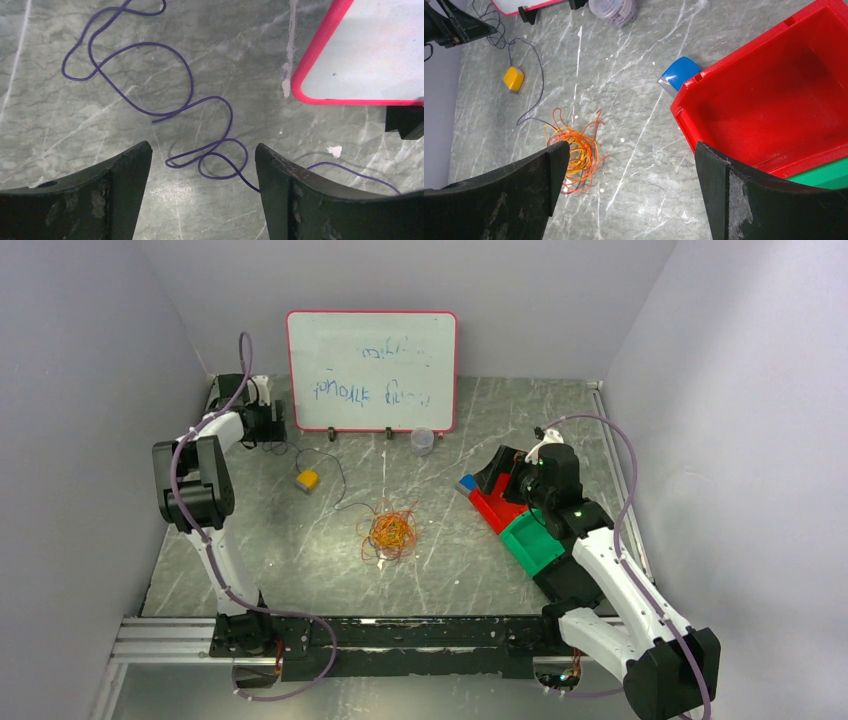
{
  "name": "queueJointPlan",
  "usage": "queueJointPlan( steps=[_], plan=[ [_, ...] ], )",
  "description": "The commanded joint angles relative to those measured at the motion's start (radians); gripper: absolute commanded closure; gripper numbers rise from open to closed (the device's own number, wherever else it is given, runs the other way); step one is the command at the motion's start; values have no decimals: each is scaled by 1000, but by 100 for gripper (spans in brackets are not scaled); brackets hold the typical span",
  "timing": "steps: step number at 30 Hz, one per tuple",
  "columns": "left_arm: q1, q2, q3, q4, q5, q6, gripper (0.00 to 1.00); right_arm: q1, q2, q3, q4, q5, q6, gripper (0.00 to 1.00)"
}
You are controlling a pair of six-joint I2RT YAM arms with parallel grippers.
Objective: Untangle the cables
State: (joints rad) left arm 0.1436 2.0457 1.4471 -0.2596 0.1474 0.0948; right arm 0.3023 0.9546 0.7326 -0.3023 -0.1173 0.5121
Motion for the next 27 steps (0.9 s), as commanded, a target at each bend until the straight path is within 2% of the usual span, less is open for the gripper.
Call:
queueJointPlan(
  steps=[1,7,17,23,27],
  plan=[
    [5,34,45,-21,49,35,21,-6,-2,-10,22,-15,6,0],
    [2,73,62,-34,51,21,29,-6,-5,-19,26,-25,13,0],
    [-8,99,90,-60,24,-6,60,-6,-8,-27,25,-25,16,0],
    [-24,1,47,-43,-31,-37,87,-6,-9,-27,21,-15,12,0],
    [-53,-89,17,-48,-52,-43,93,-6,-7,-21,19,-3,5,0]
  ],
)
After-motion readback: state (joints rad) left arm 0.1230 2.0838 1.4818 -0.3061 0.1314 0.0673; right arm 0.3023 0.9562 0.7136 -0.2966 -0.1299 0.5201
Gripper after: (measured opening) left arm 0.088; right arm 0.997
